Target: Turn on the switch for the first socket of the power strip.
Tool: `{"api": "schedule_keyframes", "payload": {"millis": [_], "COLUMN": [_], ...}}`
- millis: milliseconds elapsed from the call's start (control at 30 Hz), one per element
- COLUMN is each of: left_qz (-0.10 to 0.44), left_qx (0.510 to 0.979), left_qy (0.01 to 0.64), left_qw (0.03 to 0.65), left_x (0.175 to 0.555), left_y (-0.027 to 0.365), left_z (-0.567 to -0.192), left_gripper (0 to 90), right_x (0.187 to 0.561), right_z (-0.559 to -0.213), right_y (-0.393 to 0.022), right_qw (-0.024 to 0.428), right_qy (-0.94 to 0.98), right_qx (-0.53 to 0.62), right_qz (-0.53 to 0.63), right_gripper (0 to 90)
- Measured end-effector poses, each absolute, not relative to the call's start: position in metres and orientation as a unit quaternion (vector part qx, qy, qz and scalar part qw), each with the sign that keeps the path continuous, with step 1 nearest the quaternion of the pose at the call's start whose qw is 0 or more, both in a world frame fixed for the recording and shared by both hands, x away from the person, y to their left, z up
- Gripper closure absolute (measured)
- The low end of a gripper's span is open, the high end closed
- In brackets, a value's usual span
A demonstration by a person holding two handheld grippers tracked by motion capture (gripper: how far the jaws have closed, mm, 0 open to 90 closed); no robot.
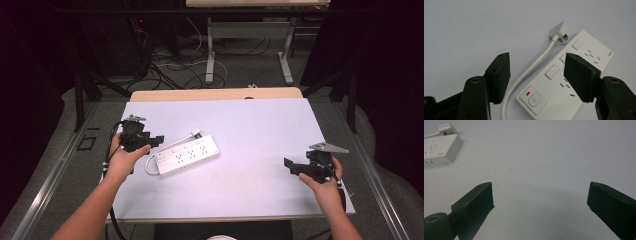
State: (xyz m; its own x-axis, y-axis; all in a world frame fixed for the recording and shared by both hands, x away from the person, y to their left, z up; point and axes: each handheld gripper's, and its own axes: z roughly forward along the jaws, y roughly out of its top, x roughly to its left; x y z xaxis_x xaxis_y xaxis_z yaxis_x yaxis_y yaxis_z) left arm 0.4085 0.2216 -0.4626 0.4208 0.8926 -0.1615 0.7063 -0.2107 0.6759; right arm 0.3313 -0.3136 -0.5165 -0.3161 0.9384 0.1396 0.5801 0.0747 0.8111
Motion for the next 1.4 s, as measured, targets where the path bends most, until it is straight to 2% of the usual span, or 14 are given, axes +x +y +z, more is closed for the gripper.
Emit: {"api": "schedule_keyframes", "payload": {"millis": [867,1100,1400], "left_qz": [0.083,0.062,0.063], "left_qx": [0.756,0.753,0.743], "left_qy": [0.565,0.577,0.594], "left_qw": [0.321,0.311,0.303], "left_x": [0.426,0.429,0.433], "left_y": [0.214,0.212,0.207], "left_z": [-0.469,-0.471,-0.474], "left_gripper": [64.7,69.7,75.3], "right_x": [0.333,0.333,0.333], "right_z": [-0.520,-0.521,-0.521], "right_y": [-0.315,-0.315,-0.315], "right_qw": [0.206,0.204,0.201], "right_qy": [0.696,0.696,0.696], "right_qx": [0.552,0.552,0.553], "right_qz": [0.410,0.411,0.410], "right_gripper": [6.3,6.3,6.3]}}
